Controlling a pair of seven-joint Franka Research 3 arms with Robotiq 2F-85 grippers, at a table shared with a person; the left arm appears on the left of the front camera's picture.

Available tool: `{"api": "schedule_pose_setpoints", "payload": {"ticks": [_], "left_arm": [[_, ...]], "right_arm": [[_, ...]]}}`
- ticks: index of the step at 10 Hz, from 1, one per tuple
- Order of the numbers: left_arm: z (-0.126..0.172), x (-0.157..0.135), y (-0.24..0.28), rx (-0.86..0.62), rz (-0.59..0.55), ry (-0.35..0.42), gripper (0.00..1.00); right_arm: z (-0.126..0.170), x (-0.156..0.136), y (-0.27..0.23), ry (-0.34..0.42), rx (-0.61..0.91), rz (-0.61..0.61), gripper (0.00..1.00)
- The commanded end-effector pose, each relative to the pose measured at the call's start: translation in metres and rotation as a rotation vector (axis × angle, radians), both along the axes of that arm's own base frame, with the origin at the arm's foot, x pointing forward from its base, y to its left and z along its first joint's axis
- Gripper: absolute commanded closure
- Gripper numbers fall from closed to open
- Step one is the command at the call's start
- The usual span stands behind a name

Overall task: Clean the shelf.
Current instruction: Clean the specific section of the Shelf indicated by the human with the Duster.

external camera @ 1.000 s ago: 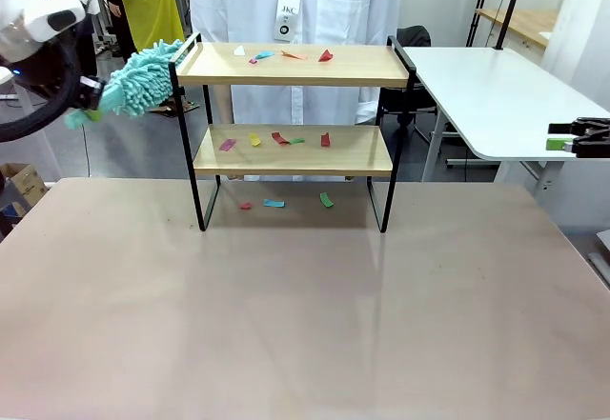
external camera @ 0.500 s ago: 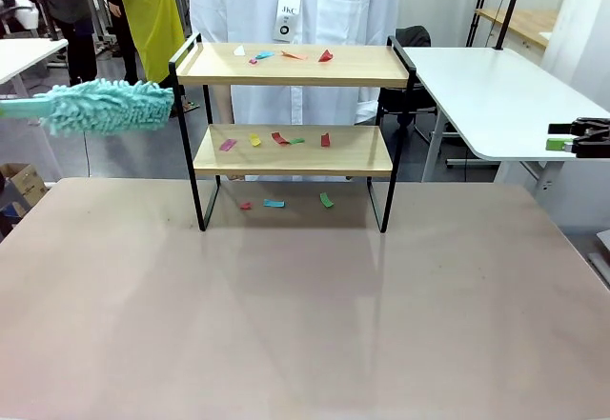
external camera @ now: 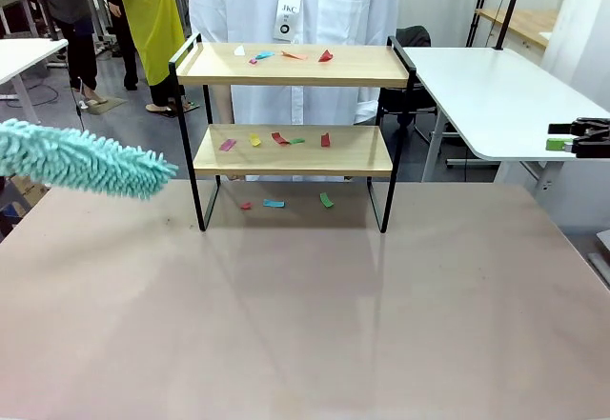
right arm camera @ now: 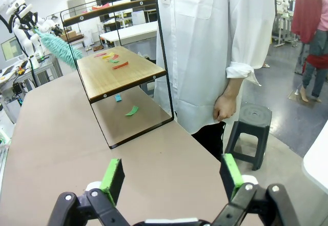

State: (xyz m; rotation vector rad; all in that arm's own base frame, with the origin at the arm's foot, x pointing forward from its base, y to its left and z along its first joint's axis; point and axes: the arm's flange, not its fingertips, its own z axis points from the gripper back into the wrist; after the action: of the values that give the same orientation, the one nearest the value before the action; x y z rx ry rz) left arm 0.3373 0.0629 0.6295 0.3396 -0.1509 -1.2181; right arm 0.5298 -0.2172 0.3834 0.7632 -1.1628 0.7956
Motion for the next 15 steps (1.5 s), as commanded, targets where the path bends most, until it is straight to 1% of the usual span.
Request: {"api": "schedule_pose_setpoints", "payload": {"ticks": [1,2,3,4,5,6,7,8,9,15], "left_arm": [[0.009,-0.016,-0.002,0.096,-0.157,0.089,0.87],[0.005,-0.023,-0.012,0.171,-0.233,0.137,0.87],[0.007,-0.025,-0.022,0.193,-0.282,0.14,0.87],[0.009,-0.029,-0.031,0.193,-0.332,0.171,0.87],[0.01,-0.03,-0.04,0.159,-0.371,0.23,0.87],[0.005,-0.03,-0.048,0.17,-0.377,0.258,0.87],[0.002,-0.025,-0.053,0.122,-0.351,0.251,0.87],[-0.003,-0.015,-0.053,0.1,-0.324,0.204,0.87],[-0.002,-0.03,-0.054,0.162,-0.362,0.241,0.87],[-0.002,-0.03,-0.054,0.162,-0.362,0.241,0.87]], "right_arm": [[0.002,0.001,0.002,-0.004,-0.001,0.0,0.0],[0.002,0.001,0.002,-0.004,-0.001,0.0,0.0],[0.002,0.001,0.002,-0.004,-0.001,0.0,0.0],[0.002,0.001,0.002,-0.004,-0.001,0.0,0.0],[0.002,0.001,0.002,-0.004,-0.001,0.0,0.0],[0.002,0.001,0.002,-0.004,-0.001,0.0,0.0],[0.002,0.001,0.002,-0.004,-0.001,0.0,0.0],[0.002,0.001,0.002,-0.004,-0.001,0.0,0.0],[0.002,0.001,0.002,-0.004,-0.001,0.0,0.0],[0.002,0.001,0.002,-0.004,-0.001,0.0,0.0]]}}
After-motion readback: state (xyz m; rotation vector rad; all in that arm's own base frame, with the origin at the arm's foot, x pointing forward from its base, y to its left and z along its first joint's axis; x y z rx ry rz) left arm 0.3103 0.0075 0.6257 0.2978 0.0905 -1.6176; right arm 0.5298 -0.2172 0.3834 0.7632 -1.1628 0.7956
